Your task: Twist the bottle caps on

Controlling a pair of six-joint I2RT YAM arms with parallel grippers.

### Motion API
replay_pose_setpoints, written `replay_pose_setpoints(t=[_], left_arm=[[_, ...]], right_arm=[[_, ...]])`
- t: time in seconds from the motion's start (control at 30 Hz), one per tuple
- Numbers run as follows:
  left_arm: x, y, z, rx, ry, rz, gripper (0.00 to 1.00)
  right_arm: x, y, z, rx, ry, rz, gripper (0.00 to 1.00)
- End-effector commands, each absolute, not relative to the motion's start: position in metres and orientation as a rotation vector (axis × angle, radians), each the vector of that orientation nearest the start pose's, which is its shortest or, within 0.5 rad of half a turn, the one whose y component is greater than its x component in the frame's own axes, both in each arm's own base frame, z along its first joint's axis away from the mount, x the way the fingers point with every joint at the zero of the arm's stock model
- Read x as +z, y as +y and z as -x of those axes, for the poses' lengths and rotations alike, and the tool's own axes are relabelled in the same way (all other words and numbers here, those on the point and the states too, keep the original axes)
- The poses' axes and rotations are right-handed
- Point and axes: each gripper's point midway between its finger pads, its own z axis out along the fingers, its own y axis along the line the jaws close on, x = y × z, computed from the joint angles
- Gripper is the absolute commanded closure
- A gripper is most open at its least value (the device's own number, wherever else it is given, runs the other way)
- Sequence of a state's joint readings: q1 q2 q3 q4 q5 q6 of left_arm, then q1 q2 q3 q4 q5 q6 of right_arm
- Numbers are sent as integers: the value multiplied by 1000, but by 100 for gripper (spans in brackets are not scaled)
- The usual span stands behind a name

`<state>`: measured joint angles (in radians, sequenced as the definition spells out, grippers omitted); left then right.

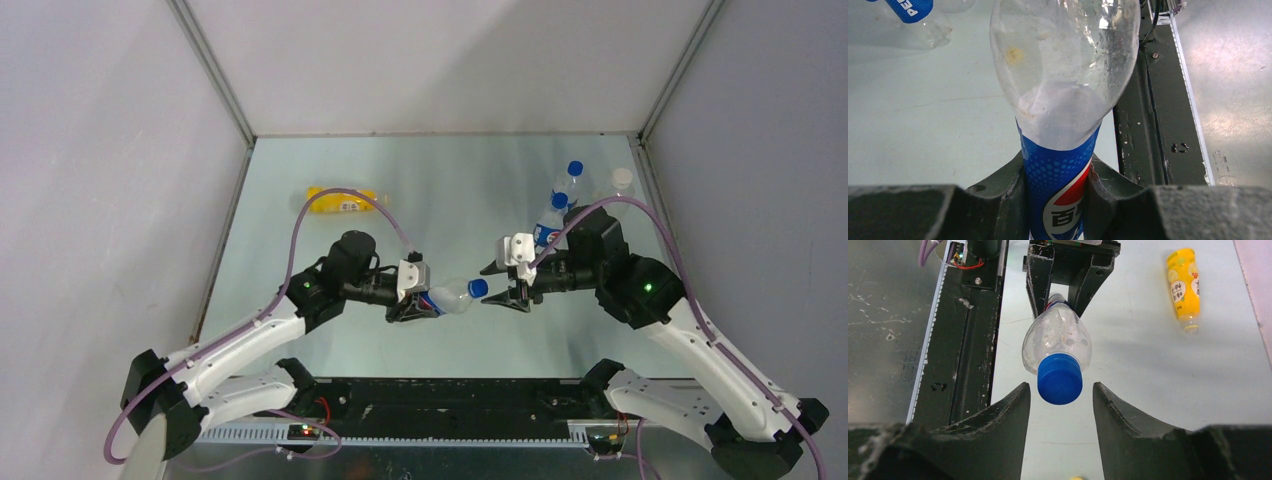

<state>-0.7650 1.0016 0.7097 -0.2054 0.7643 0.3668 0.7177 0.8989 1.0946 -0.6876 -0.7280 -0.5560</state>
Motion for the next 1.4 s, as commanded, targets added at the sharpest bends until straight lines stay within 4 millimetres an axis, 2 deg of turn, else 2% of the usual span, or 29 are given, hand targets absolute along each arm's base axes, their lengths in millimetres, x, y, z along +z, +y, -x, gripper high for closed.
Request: replay_pose_setpoints(t=[0.0,0.2,0.43,0.53,0.57,0.6,0.67,0.7,0.73,0.77,0.8,0.83,0.9,0.97,1.03,1.1,1.17,1.2,1.23,1.27,1.3,1.33,1.37], left_arm=[[208,-290,-139,-1039,1367,-1497,95],[213,-292,-142,-1029,1358,-1487,95],[227,-292,-161,-902,1339,-1415,95],[243,-288,-178,-763,1309,-1305,95],[246,-290,-179,-733,1280,-1294,95],[250,-284,-189,-649,1297,-1244,95],[259,-285,-192,-538,1247,-1206,95],[263,-277,-203,-427,1241,-1166,95],[263,-280,-198,-390,1218,-1174,95],[263,-272,-208,-275,1212,-1152,95],[263,-276,-203,-244,1187,-1167,96],[261,-271,-209,-152,1182,-1162,96],[256,-271,-209,-96,1174,-1178,96],[250,-270,-209,-88,1189,-1181,97],[246,-267,-210,-84,1211,-1170,98],[237,-263,-211,-92,1243,-1176,99],[229,-260,-210,-136,1281,-1192,100],[223,-262,-204,-193,1292,-1217,100],[218,-258,-207,-208,1319,-1222,100],[216,-263,-199,-296,1316,-1241,100],[209,-258,-200,-319,1355,-1260,100],[206,-264,-190,-412,1352,-1303,100],[198,-259,-190,-432,1392,-1324,100]], right_arm=[[298,250,-133,836,1301,1539,50],[296,252,-133,859,1336,1522,60],[292,256,-147,889,1545,1353,86],[292,259,-157,933,1717,1156,93],[292,259,-167,910,1756,1083,97],[291,257,-174,924,1856,936,100],[290,258,-185,965,1985,711,100],[285,256,-193,974,2044,617,100],[283,256,-195,1015,2113,484,100],[278,255,-202,1023,2158,406,100],[277,256,-202,1058,2199,324,100],[274,258,-204,1067,2220,298,100],[275,262,-205,1100,2230,263,100],[279,264,-205,1119,2213,263,95],[284,262,-205,1102,2171,322,83],[289,260,-202,1074,2106,436,63],[294,257,-197,1039,2022,591,49],[299,254,-194,1021,1977,644,46],[300,251,-193,976,1921,735,42],[306,248,-189,958,1873,776,41],[307,246,-187,919,1810,867,40],[313,244,-180,911,1761,911,39],[315,243,-175,872,1675,1025,37]])
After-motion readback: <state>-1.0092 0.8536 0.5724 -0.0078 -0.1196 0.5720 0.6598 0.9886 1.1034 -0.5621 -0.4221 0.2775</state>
